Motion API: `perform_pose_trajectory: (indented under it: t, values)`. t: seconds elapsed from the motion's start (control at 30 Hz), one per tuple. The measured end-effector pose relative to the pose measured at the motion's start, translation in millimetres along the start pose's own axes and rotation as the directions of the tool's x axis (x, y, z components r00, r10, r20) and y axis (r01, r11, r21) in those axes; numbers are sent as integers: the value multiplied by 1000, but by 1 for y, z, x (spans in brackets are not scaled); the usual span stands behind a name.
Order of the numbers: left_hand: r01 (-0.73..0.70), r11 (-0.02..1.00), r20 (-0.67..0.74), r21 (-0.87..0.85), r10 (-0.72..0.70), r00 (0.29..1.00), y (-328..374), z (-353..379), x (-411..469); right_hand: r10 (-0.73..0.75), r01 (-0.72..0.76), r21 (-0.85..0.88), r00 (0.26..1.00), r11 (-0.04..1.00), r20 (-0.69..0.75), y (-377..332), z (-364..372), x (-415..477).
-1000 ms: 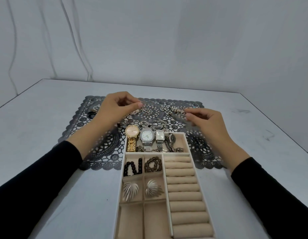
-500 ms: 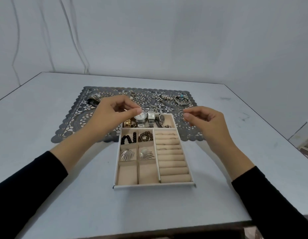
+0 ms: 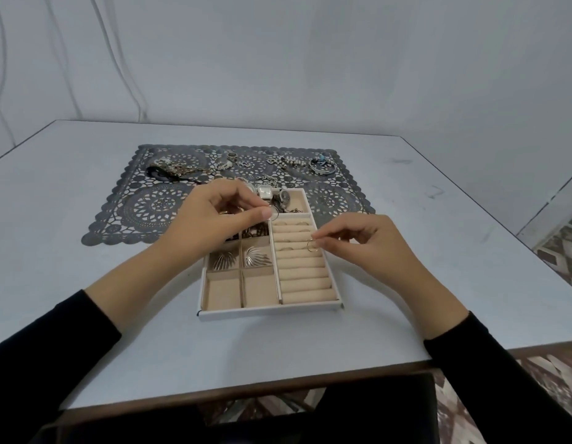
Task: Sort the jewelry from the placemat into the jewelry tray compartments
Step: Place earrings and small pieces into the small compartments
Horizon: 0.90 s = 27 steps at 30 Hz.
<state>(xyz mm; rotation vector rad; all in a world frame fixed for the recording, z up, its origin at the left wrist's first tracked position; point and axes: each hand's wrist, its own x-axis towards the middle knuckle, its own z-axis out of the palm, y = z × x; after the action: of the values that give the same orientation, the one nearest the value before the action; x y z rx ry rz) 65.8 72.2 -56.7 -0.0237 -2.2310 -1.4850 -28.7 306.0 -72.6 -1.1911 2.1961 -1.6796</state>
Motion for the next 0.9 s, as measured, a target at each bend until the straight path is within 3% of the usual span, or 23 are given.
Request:
perform_pose_trajectory:
  t: [0.4,0.9]
  values:
    - [2,1000,13,12,-3,1000,-4,8,-3,-79,104,-178,987,978,144,6,0,2]
    - [19,1000,17,22,-20,1000,-3,8,-3,56,-35,-111,980,993,193,3,-4,10]
